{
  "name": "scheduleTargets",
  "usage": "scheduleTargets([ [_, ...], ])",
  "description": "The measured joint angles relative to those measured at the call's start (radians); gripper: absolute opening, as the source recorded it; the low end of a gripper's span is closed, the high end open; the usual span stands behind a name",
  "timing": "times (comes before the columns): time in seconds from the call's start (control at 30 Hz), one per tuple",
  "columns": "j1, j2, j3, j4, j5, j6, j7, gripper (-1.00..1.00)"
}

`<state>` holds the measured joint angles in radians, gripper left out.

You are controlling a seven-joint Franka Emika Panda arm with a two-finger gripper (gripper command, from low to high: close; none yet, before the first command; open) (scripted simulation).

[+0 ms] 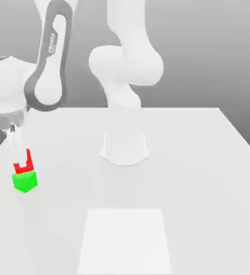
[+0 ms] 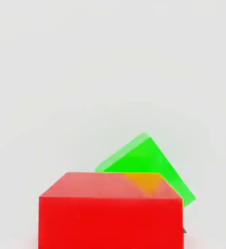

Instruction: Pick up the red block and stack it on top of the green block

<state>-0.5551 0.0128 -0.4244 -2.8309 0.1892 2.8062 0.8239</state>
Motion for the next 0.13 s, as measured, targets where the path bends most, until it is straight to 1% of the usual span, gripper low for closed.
scheduleTargets([
  [0.07,-0.004,0.031,0.004,0.000,0.023,0.035,-0.016,-1.00],
  [0.13,-0.007,0.058,0.003,-0.002,0.017,0.072,-0.011,-1.00],
])
